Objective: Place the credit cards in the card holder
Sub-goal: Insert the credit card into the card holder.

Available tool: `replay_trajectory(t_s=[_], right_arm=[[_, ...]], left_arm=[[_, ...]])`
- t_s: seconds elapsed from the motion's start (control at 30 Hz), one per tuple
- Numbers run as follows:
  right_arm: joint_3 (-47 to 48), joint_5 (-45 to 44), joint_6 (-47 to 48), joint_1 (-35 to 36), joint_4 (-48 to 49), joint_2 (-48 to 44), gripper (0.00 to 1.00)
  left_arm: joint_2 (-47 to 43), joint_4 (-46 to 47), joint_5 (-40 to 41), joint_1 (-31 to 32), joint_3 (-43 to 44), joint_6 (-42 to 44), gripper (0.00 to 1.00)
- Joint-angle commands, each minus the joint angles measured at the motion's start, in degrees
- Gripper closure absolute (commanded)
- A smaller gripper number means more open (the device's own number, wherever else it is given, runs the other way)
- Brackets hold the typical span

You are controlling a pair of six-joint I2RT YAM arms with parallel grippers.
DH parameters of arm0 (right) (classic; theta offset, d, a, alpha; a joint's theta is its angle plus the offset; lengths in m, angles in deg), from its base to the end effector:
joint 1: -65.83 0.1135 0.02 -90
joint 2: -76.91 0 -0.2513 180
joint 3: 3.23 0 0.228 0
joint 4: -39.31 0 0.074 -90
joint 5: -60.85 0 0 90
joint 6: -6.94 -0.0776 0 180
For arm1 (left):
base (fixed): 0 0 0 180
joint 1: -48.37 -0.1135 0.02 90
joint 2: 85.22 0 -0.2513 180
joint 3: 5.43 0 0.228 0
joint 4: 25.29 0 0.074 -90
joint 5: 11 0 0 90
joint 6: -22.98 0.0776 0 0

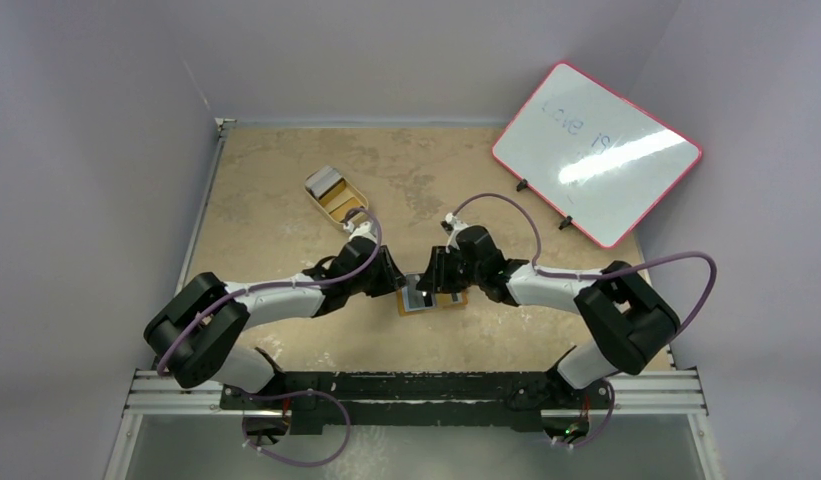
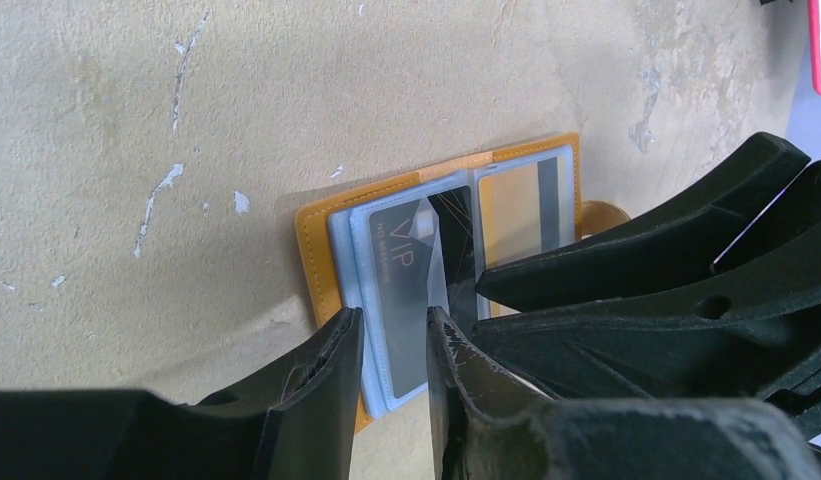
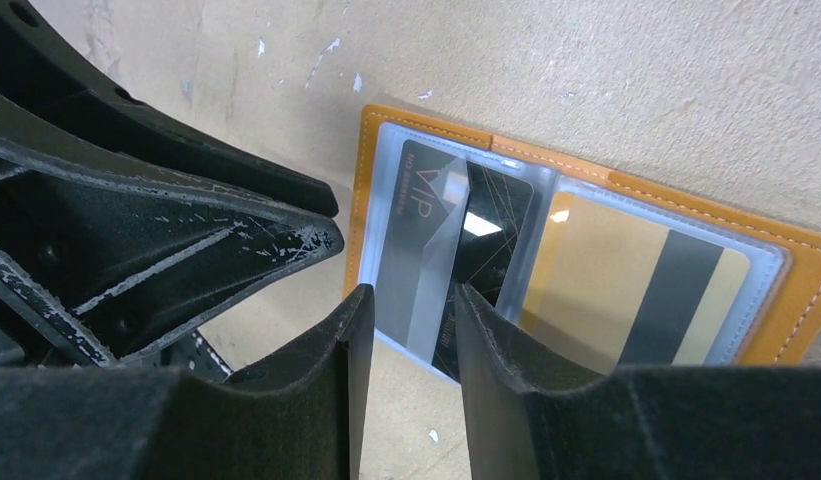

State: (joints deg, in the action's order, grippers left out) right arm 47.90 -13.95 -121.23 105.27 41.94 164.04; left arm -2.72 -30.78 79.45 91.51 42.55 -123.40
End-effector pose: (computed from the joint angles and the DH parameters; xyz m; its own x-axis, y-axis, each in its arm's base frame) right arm 0.2313 0.2166 0.1486 -0.8173 0.0999 -0.5674 -0.3524 0.6925 0.6295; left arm 0.2129 -0.1987 0.1360 -0.8255 -0.3676 -0.4283 -0.0145 0.7724 -0.6350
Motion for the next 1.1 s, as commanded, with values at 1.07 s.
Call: replay_trajectory(t_s=[1.07], right_arm=[[4.11, -4.89, 0.29, 0.03, -9.94, -4.92, 0.61]], left_arm=[[1.57, -4.83, 2.14, -3.87, 7.3, 5.84, 0.9]])
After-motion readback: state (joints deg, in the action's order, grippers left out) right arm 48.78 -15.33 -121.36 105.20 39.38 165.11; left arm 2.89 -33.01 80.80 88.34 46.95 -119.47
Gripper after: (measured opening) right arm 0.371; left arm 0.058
